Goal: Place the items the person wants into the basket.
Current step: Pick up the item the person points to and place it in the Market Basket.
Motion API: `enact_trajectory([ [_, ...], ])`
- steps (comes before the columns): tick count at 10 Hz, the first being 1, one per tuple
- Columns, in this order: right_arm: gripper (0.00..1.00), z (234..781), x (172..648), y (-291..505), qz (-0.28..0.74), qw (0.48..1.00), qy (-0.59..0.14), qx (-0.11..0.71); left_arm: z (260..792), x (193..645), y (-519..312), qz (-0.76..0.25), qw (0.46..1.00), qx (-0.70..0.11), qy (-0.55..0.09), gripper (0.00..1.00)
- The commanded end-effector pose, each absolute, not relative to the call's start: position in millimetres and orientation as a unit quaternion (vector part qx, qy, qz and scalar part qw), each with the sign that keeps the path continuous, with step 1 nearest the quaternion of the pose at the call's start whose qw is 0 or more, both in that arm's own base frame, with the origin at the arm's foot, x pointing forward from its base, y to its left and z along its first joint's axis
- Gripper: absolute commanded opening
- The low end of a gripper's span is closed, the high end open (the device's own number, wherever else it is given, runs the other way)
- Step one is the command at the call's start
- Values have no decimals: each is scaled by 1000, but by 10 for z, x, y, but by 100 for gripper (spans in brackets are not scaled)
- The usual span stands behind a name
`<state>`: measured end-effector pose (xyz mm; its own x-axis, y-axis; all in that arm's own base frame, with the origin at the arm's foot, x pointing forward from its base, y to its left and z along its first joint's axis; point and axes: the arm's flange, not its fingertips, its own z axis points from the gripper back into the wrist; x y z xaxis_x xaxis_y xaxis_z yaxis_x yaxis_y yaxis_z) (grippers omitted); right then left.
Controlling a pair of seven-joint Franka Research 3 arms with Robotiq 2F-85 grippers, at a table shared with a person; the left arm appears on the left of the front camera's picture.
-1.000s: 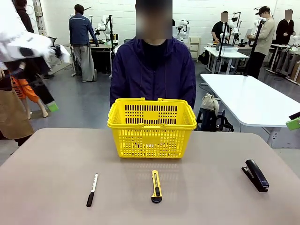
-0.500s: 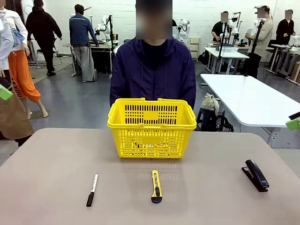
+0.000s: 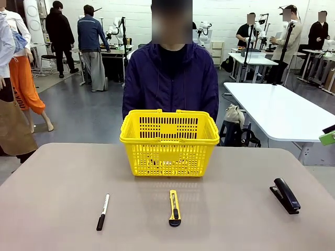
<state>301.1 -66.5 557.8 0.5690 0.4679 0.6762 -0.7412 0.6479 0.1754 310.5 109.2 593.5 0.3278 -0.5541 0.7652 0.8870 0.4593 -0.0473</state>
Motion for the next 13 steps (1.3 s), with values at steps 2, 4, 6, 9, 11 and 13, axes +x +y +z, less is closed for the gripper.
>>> enact_trajectory([
  [2,100,5573,3022,-673,353,857,-299,229,5685,3124,1159,-466,767,-259,-357,100],
  [4,100,5573,3022,-673,353,857,-299,229,5631,3226,1214,-471,762,-269,-355,100],
  [6,100,5573,3022,-673,353,857,-299,229,5634,3192,1205,-463,771,-262,-350,100],
  [9,100,5573,3022,-673,353,857,-299,229,5634,3192,1205,-463,771,-262,-350,100],
  [11,100,5573,3022,-673,353,857,-299,229,5634,3192,1205,-463,771,-262,-350,100],
  [13,100,5573,3022,-673,353,857,-299,229,5634,3192,1205,-463,771,-262,-350,100],
])
